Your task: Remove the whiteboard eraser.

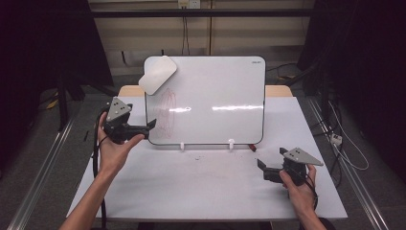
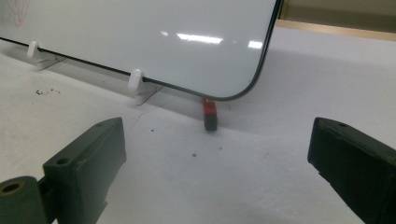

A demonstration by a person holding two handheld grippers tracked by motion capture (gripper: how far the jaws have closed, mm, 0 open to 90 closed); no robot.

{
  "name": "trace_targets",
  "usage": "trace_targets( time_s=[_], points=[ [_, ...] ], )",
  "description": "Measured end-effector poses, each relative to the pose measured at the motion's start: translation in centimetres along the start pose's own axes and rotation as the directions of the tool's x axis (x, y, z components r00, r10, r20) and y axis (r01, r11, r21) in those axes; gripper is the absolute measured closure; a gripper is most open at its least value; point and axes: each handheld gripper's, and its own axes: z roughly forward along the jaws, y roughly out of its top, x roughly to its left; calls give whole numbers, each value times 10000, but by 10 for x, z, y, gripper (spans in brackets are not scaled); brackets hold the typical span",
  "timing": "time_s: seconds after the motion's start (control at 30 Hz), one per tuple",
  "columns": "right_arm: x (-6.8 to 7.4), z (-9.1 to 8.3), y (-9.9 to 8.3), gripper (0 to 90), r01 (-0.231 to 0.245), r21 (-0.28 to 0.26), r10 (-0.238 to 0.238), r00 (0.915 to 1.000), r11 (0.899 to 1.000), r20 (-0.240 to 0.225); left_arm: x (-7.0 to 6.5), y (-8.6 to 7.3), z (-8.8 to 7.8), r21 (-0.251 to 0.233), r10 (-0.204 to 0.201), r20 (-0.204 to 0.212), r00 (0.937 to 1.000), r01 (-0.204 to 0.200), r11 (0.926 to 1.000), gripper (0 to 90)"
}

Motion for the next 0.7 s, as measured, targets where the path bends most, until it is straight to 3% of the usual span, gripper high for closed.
trace_targets(
  time_s=[0.27, 0.47, 0.5, 0.63, 0.7],
  points=[
    [1, 1, 0, 43, 32, 88, -32, 10000, 10000, -36, 0, 20, 13, 112, 830, -367, 9959, -827, 9965, 60],
    [0, -1, -1, 45, 19, 94, -18, 9999, 10000, -118, 5, 31, 20, -59, 906, -578, 9942, -911, 9958, 68],
    [0, -1, -2, 45, -6, 102, 7, 9999, 9999, -114, 5, 35, 22, -2, 1227, -895, 9884, -1232, 9924, 71],
    [0, 0, -1, 47, -6, 90, 8, 9999, 10000, -137, 5, 40, 26, -171, 1152, -848, 9897, -1170, 9930, 73],
    [1, 1, -1, 47, 18, 95, -16, 9998, 10000, -180, 5, 43, 30, -160, 1507, -1026, 9832, -1531, 9881, 74]
  ],
)
